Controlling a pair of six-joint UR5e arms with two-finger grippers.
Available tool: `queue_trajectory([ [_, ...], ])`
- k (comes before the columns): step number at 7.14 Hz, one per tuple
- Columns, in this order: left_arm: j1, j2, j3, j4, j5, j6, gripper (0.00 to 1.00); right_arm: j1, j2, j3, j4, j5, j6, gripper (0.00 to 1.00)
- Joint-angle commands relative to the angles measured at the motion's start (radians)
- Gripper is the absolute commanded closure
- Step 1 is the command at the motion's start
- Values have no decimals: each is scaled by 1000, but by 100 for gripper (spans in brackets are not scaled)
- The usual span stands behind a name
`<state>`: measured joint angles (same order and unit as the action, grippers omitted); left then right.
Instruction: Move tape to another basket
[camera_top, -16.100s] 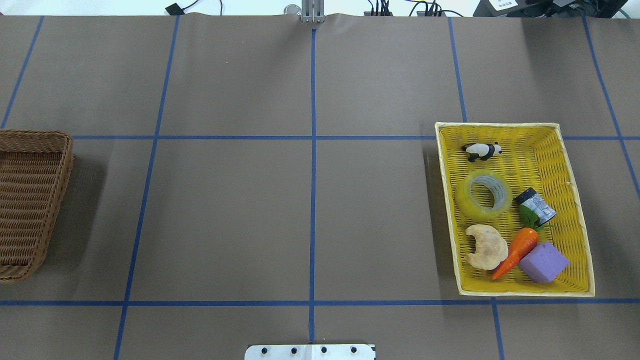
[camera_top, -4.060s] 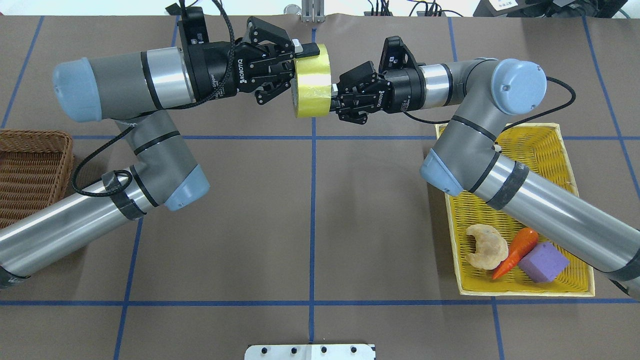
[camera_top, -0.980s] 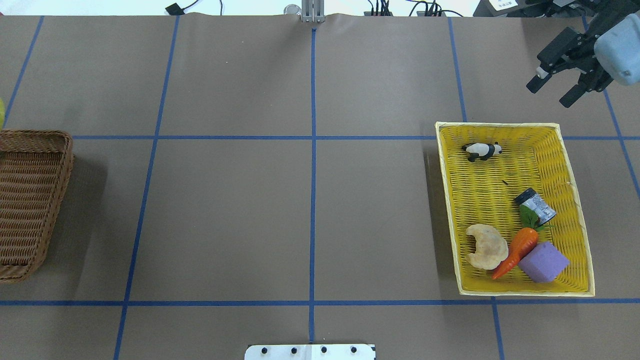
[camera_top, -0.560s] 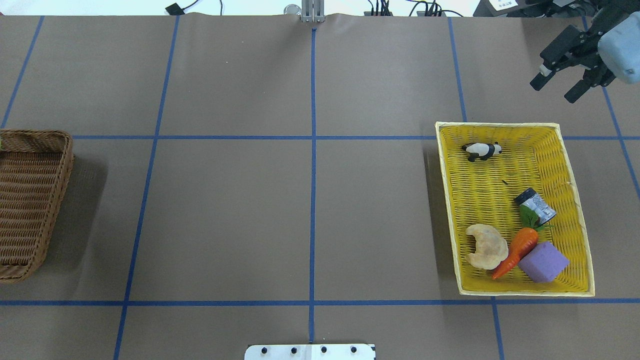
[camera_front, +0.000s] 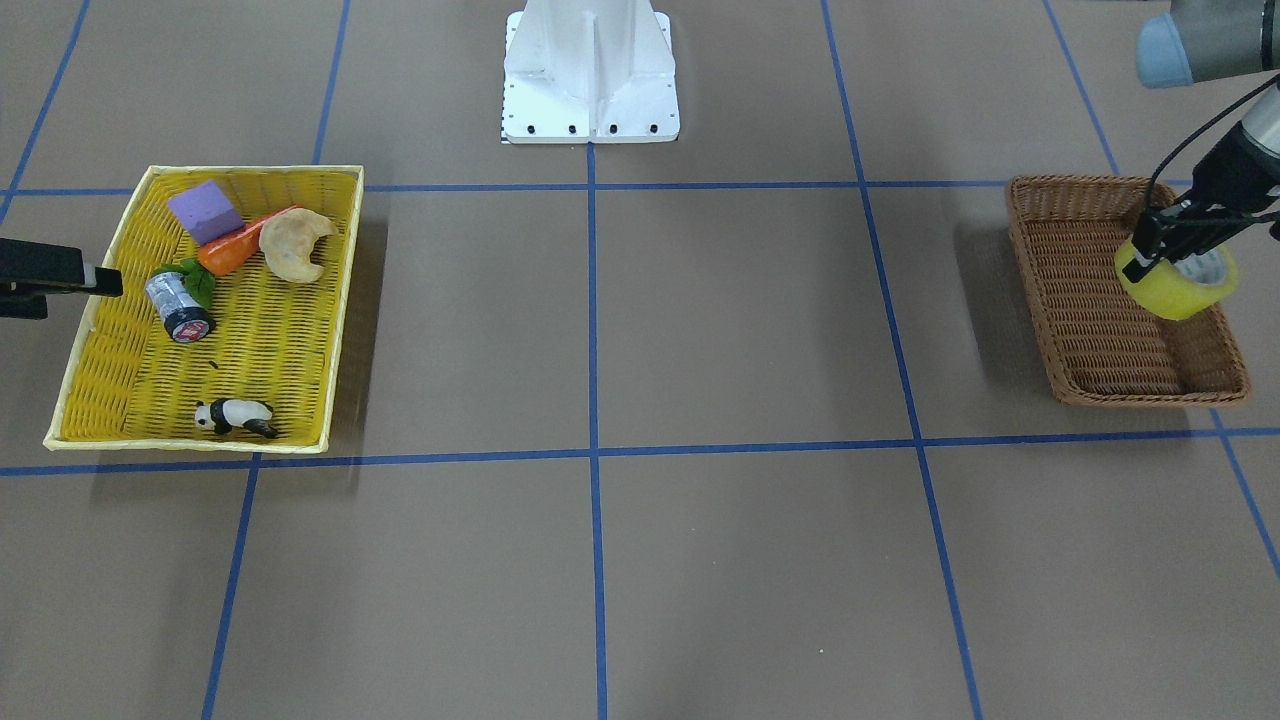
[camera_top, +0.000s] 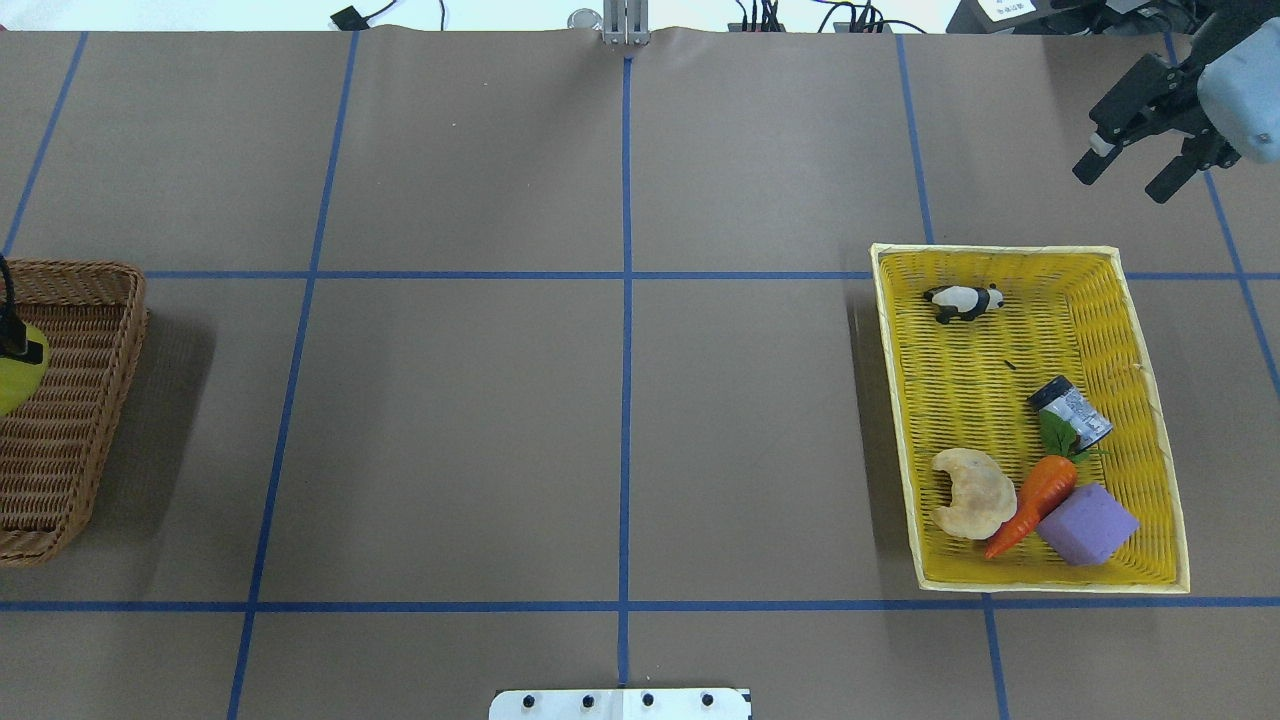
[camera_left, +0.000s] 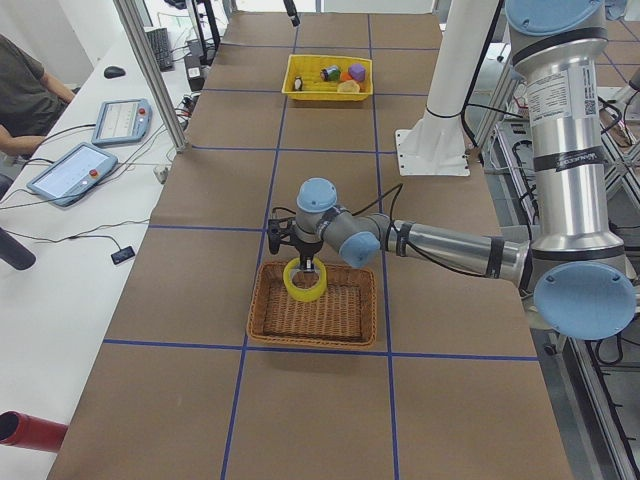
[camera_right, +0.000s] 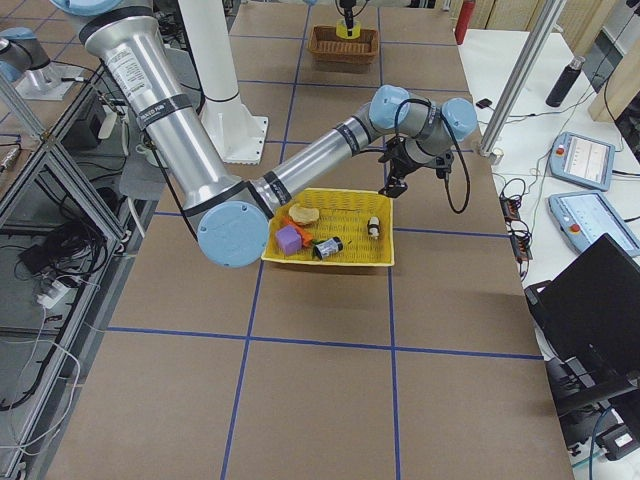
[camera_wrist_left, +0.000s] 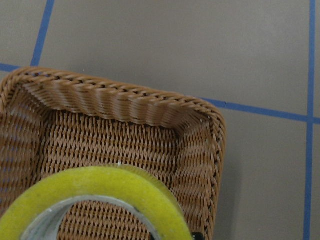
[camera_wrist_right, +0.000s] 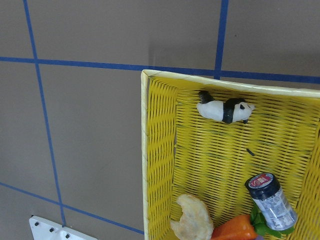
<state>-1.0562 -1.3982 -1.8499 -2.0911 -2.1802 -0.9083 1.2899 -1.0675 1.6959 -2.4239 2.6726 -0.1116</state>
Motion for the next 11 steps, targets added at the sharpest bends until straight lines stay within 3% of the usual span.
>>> queue_trajectory([
  [1, 65, -14, 70, 3, 46, 0, 100, 0, -6, 1, 43, -90, 7, 0],
  [4, 87, -54, 120, 3, 46, -4, 93, 2, -5, 1, 46, -94, 23, 0],
  [5, 91, -53, 127, 3, 48, -3, 83, 2, -3, 1, 46, -88, 26, 0],
  [6, 91, -53, 130, 3, 49, -1, 53, 2, 0, 1, 46, -88, 35, 0],
  [7, 91, -50, 130, 0, 49, 0, 38, 0, 0, -2, 46, -86, 35, 0],
  [10, 91, -48, 133, 0, 49, 6, 3, -3, 0, -2, 46, -62, 35, 1],
  [11, 81, -45, 103, 0, 48, 8, 2, -3, 1, -2, 48, -60, 35, 1],
])
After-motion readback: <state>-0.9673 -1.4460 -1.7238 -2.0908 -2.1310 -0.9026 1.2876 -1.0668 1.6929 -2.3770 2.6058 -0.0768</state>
